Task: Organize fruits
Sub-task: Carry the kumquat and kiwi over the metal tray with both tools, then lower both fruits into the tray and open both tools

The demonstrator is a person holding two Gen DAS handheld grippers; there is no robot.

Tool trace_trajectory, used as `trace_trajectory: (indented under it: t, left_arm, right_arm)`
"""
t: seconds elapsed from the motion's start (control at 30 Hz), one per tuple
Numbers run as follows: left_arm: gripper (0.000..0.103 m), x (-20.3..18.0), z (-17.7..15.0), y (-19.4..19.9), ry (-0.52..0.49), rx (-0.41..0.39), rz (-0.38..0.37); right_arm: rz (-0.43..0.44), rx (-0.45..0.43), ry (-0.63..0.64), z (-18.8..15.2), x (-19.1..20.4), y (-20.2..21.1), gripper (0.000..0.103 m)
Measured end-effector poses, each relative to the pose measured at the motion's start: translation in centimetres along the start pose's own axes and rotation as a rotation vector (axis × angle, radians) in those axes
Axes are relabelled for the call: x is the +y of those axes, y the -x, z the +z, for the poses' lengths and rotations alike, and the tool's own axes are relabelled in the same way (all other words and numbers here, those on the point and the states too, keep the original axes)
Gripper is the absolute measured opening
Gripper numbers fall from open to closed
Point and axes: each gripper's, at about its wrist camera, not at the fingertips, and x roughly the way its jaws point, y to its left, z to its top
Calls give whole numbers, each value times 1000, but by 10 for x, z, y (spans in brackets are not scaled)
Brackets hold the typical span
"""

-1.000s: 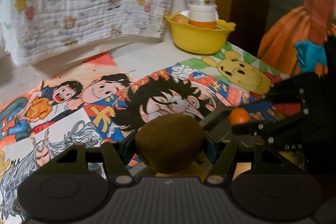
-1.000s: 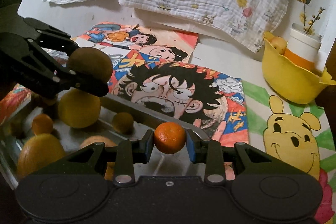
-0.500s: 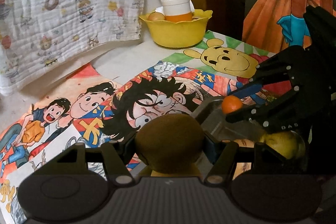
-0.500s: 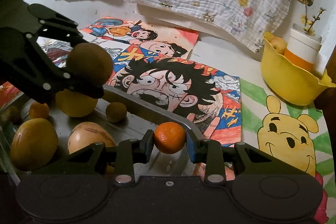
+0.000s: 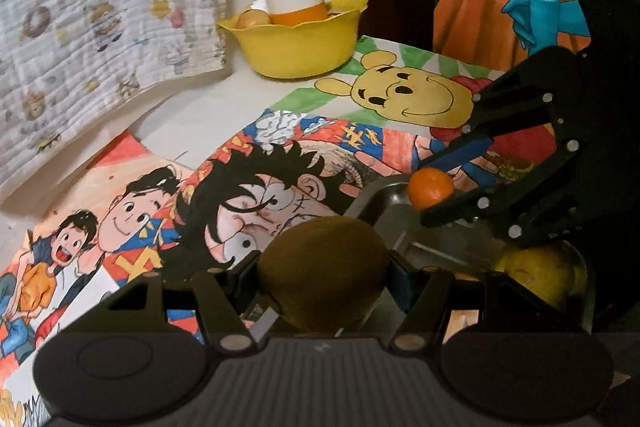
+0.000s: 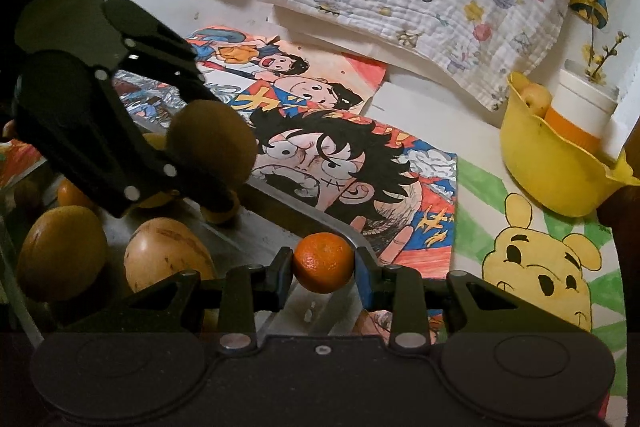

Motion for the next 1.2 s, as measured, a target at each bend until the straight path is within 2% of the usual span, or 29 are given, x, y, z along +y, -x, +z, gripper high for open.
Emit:
trace_trajectory:
  t: [0.17,0.4,0.77,1.2]
  left_arm:
    - [69,0,8,-10,-7,8,-14]
    - [69,-8,13,-22,-71,40,-35]
    - [69,-17,16,-24,-139,56,-34]
    - [69,-16,17,-26,-145,70,-41]
  right_arm:
    - [10,24,12,-3,-2,7,35]
    - [25,72,64,-4,-1,9,35]
    - [59,114,126,2,1,4,36]
    - [71,137,120,3,-1,2,36]
